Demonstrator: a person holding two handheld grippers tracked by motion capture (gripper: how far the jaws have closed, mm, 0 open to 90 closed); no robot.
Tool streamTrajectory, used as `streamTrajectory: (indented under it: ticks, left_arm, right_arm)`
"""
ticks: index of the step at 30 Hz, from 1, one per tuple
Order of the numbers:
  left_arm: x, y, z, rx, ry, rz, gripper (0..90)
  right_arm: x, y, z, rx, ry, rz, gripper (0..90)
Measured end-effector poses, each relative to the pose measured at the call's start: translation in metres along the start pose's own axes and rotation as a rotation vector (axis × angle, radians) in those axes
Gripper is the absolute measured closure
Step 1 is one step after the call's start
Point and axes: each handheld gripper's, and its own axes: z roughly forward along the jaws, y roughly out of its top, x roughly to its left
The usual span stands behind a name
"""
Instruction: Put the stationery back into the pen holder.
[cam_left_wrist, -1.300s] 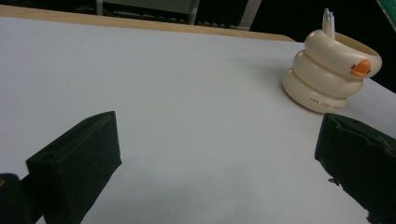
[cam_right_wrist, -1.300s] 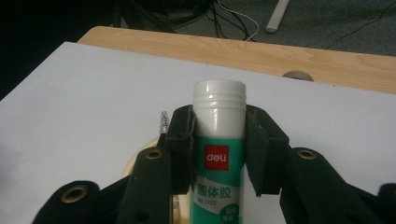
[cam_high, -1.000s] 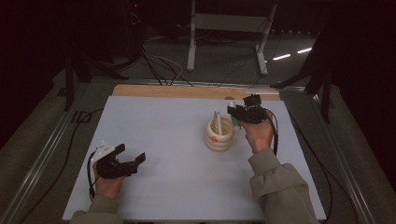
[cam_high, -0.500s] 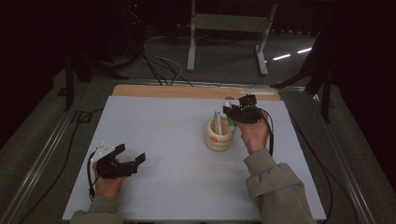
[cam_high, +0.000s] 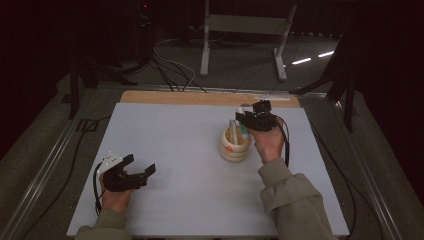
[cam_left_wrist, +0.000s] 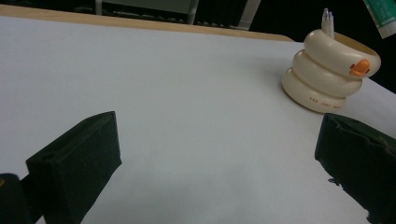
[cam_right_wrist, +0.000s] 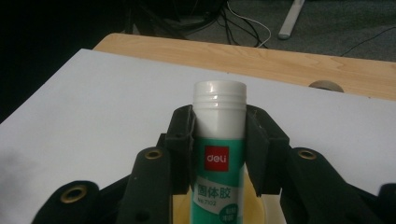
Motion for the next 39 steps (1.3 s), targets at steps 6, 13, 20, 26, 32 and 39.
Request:
streamTrajectory:
  ticks: [6, 13, 20, 26, 32, 39]
  left_arm:
    - [0.000, 0.000, 0.001, 0.003, 0.000, 0.001, 0.6]
    - [-0.001, 0.000, 0.001, 0.005, -0.003, 0.002, 0.7]
    - [0.000, 0.000, 0.001, 0.008, -0.002, 0.002, 0.6]
    - [0.000, 0.000, 0.001, 0.008, -0.002, 0.003, 0.6]
    - [0.000, 0.000, 0.001, 0.008, -0.003, 0.003, 0.6]
    - [-0.001, 0.000, 0.001, 0.009, -0.004, 0.004, 0.6]
  right_arm:
    - [0.000, 0.000, 0.002, -0.004, -0.003, 0.000, 65.6]
    - [-0.001, -0.001, 0.004, -0.008, 0.001, 0.011, 65.5]
    - [-0.002, -0.004, 0.007, -0.001, -0.006, 0.015, 65.3]
    - [-0.005, -0.007, 0.008, -0.002, -0.004, 0.020, 65.3]
    - [-0.008, -0.010, 0.010, 0.000, -0.001, 0.022, 65.2]
    - [-0.010, -0.013, 0.011, 0.002, -0.002, 0.023, 65.2]
